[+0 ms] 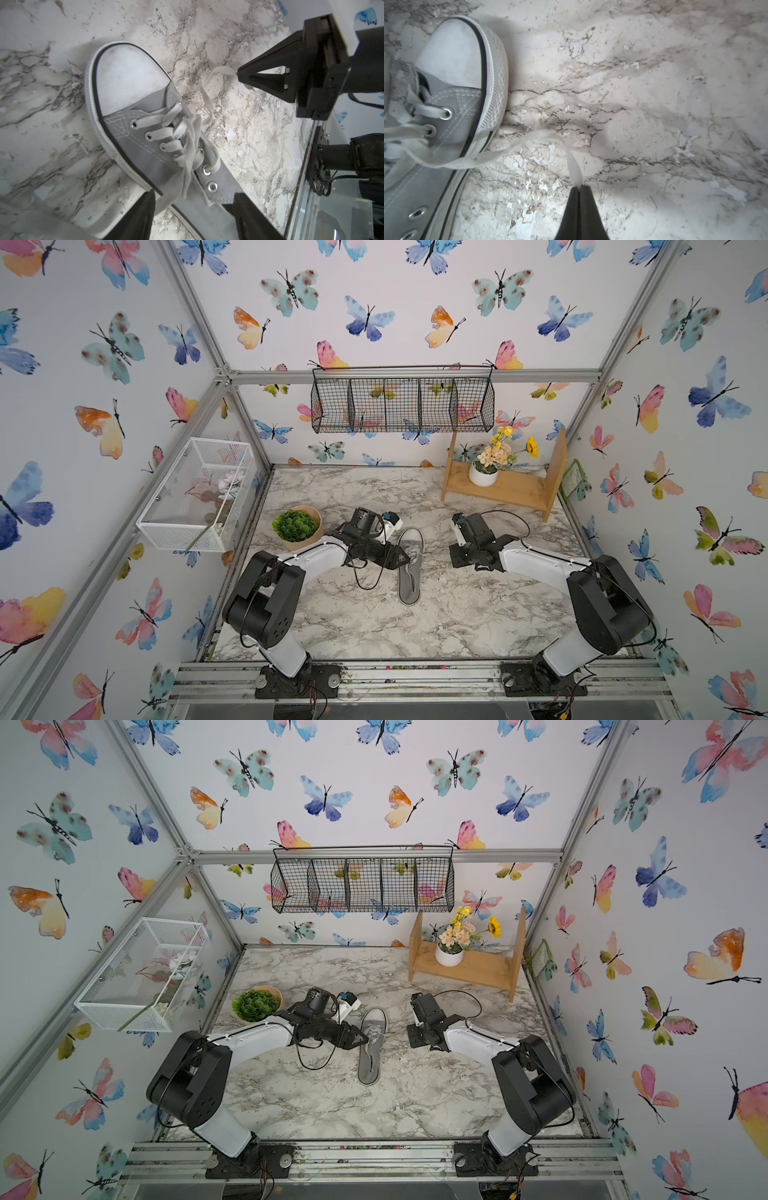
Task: Tie the shoes
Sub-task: Tie the shoelace on the shoe.
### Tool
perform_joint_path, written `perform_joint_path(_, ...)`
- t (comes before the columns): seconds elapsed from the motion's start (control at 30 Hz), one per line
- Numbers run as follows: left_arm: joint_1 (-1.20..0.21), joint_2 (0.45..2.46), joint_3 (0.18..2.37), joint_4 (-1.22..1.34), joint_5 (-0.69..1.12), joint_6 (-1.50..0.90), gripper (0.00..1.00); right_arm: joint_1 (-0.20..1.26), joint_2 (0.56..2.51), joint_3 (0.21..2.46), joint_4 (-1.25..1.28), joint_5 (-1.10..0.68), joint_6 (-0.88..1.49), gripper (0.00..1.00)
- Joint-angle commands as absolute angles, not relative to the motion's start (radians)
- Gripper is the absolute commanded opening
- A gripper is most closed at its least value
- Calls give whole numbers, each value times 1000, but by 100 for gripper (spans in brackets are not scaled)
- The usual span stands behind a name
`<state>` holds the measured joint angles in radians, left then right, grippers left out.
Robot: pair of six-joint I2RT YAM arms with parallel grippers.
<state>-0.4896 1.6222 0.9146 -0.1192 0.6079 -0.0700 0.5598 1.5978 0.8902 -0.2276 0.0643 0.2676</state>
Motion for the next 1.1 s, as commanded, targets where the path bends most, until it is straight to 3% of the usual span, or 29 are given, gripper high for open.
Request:
perform_joint_path(0.0, -480, 1515, 852, -70, 432, -178, 76, 544, 1567, 872, -250, 108, 275, 3)
perform_joint_path(0.23, -444, 1400, 725, -43, 81, -365, 77, 539, 1559, 873, -228, 85, 261, 3)
perform_joint_path(0.5, -492, 1578, 814, -75, -35, -364, 71, 540, 1569, 877, -209, 57, 249, 3)
perform_joint_path(1.07, -580, 1762, 899, -102, -162, -353, 36, 539, 1557, 870, -209, 43, 242, 2)
